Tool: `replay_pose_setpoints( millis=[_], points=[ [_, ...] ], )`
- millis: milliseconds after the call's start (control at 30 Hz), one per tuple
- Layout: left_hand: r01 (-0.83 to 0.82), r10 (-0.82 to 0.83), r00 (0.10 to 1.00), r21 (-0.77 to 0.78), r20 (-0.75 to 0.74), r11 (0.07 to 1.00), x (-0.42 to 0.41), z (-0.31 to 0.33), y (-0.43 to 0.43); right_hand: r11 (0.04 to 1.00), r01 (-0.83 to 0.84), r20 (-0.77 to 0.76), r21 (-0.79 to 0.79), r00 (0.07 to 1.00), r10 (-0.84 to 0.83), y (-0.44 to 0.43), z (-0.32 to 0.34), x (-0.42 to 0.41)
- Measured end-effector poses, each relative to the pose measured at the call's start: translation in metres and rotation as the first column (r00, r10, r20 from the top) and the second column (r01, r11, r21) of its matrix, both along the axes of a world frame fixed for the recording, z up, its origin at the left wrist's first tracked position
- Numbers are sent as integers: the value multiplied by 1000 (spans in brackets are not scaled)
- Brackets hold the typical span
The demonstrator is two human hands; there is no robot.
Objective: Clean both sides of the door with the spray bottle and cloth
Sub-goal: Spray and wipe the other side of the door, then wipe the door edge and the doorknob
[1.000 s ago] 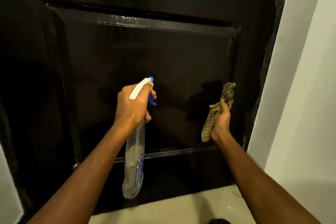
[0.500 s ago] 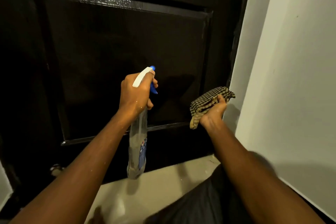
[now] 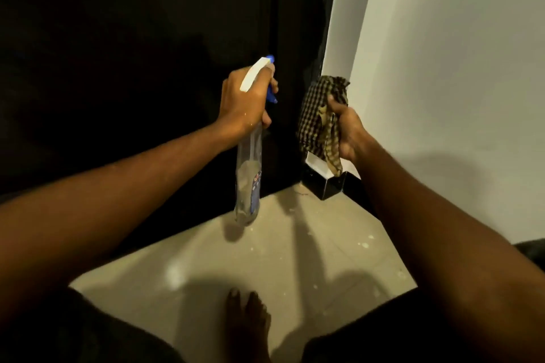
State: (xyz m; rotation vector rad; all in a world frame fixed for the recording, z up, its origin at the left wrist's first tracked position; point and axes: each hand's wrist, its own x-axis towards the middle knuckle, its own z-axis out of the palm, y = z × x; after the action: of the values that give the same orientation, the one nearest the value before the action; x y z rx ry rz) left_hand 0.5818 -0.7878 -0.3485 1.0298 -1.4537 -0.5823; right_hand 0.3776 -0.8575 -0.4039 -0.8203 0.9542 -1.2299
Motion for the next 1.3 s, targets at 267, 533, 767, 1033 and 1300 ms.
replay_pose_setpoints(
  millis=[267, 533, 767, 1033, 1300],
  points=[
    [136, -139, 990, 155, 8, 978, 9, -60, -91, 698, -465, -447, 544, 543, 710, -132, -43, -6],
    [194, -181, 980, 191, -85, 962, -12, -16, -122, 466, -343, -405, 815, 238, 883, -159, 4, -22],
    [107, -75, 988, 255, -132, 961, -17, 153, -85, 614, -317, -399, 723, 533, 746, -93, 168, -24],
    [74, -33, 981, 213, -190, 974, 10, 374, 15, 855, -175, -334, 488, 868, 368, 14, 402, 3],
    [-92, 132, 978, 237, -160, 967, 52, 520, 142, 948, -72, -333, 311, 926, 180, 135, 567, 69]
  ],
)
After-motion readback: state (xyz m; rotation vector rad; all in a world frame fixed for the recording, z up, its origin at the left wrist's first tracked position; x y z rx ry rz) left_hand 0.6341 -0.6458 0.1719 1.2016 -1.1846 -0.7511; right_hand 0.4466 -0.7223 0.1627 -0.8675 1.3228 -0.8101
